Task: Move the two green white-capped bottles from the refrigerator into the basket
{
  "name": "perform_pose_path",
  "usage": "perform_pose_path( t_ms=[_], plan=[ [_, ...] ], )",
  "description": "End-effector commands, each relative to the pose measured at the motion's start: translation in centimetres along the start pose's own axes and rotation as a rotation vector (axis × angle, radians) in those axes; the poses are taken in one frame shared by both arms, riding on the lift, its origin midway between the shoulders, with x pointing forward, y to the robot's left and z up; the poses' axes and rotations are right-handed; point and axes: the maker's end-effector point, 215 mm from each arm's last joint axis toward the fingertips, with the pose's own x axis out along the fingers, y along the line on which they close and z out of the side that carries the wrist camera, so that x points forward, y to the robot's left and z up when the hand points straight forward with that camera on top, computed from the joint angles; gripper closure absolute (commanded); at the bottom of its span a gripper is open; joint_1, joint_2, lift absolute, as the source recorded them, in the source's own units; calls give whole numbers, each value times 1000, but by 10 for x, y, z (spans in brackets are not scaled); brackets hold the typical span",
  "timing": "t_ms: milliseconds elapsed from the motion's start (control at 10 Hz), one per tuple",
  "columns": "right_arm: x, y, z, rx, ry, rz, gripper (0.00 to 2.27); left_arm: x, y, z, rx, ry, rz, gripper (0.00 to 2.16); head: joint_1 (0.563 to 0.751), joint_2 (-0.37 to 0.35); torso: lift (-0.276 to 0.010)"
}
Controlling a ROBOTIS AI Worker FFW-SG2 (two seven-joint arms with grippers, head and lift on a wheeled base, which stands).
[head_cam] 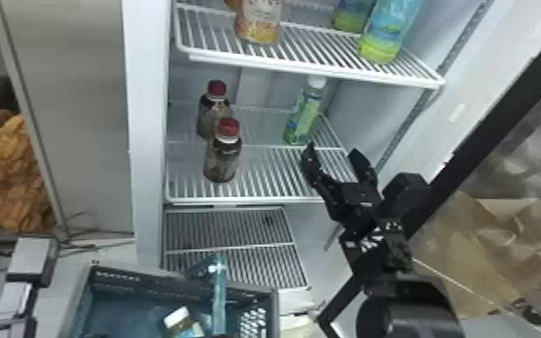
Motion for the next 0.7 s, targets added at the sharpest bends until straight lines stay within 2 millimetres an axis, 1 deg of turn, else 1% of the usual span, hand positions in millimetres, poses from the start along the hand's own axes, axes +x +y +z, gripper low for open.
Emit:
perform_pose_path(
  t_ms=[0,100,300,500,600],
  plan=[
    [18,-6,-6,-21,11,-5,150,0,-1,1,1,-4,-2,1161,695,-350,-263],
    [27,-7,-7,-38,13,-4,150,0,0,3,2,-9,-1,1161,695,-350,-263],
    [40,-10,-11,-39,21,-8,136,0,-1,6,6,-17,-3,1161,695,-350,-263],
    [54,-15,-8,-57,19,-17,127,0,-2,7,11,-15,-2,1161,695,-350,-263],
    [63,-18,-11,-65,28,-23,127,0,-2,8,10,-16,-4,1161,695,-350,-263]
  ],
)
